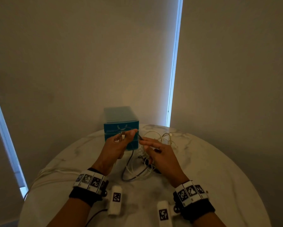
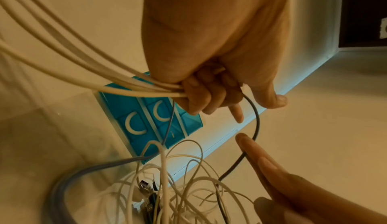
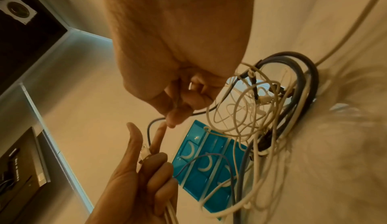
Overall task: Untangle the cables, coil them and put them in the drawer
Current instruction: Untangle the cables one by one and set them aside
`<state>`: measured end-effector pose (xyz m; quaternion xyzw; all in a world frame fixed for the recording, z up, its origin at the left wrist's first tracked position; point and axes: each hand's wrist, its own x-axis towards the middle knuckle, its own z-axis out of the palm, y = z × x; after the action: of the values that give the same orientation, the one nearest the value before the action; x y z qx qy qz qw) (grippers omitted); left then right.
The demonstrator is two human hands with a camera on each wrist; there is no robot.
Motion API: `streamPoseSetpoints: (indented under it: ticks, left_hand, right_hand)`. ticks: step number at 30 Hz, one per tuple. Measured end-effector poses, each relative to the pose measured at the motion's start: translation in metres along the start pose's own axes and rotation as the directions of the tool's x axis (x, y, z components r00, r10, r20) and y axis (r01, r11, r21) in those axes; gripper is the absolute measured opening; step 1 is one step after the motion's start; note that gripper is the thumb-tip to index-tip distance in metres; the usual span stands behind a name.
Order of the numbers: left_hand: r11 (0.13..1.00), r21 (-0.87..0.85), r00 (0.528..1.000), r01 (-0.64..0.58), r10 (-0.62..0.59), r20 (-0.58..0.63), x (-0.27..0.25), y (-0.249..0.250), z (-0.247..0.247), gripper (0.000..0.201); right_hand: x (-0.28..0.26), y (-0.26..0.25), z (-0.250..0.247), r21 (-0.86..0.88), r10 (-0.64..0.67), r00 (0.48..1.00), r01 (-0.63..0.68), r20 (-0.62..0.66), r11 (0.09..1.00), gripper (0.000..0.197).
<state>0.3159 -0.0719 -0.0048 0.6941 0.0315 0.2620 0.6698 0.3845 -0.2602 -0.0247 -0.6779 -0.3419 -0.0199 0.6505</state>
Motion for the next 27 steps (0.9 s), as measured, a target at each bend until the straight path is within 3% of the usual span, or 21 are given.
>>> streamPoseSetpoints:
  ticks: [5, 8, 11, 13, 16, 19, 21, 23, 25, 27]
  left_hand:
    - [0.998, -0.027, 0.991, -0.051, 0.048, -0.124, 0.001, 0.006, 0.002, 0.029]
    - [0.968, -0.224, 0.981, -0.117, 0.078, -0.179, 0.005, 0.009, -0.006, 0.020]
    - [0.916, -0.358, 0.976, -0.182, 0.125, -0.178, 0.008, 0.013, -0.013, 0.031]
    - [0.919, -0.344, 0.976, -0.191, 0.139, -0.171, 0.006, 0.014, -0.010, 0.036]
    - [0.950, -0.277, 0.981, -0.145, 0.102, -0.166, 0.004, 0.012, -0.008, 0.048]
    - [0.977, -0.196, 0.990, -0.089, 0.065, -0.123, 0.003, 0.010, -0.004, 0.036]
    - [0.977, -0.196, 0.993, -0.088, 0.071, -0.095, 0.002, 0.010, -0.001, 0.024]
    - [0.975, -0.203, 0.995, -0.090, 0.078, -0.067, 0.000, 0.013, 0.002, 0.029]
    - [0.972, -0.213, 0.994, -0.099, 0.089, -0.059, -0.002, 0.016, 0.001, 0.035]
    - [0.967, -0.228, 0.992, -0.116, 0.103, -0.068, -0.003, 0.018, 0.000, 0.037]
  right_hand:
    - [0.003, 0.009, 0.003, -0.038, 0.032, 0.999, -0.031, 0.035, 0.999, 0.023]
    - [0.004, 0.022, -0.004, -0.087, 0.146, 0.988, -0.150, -0.046, 0.985, 0.021]
    - [0.004, 0.030, -0.006, -0.144, 0.165, 0.982, -0.177, -0.090, 0.974, 0.018]
    - [0.004, 0.029, -0.007, -0.121, 0.141, 0.979, -0.160, -0.150, 0.980, 0.012]
    - [0.005, 0.016, -0.009, 0.051, 0.119, 0.958, -0.110, -0.262, 0.993, 0.014]
    - [0.006, 0.002, -0.015, 0.149, 0.143, 0.940, -0.100, -0.310, 0.984, 0.014]
    - [0.007, 0.007, -0.015, 0.002, 0.084, 0.958, -0.087, -0.274, 0.996, 0.013]
    - [0.005, 0.014, -0.010, -0.144, 0.099, 0.983, -0.122, -0.155, 0.982, 0.024]
    - [0.002, 0.019, -0.005, -0.151, 0.182, 0.979, -0.194, -0.089, 0.969, 0.028]
    - [0.001, 0.021, -0.006, -0.152, 0.177, 0.974, -0.197, -0.140, 0.968, 0.026]
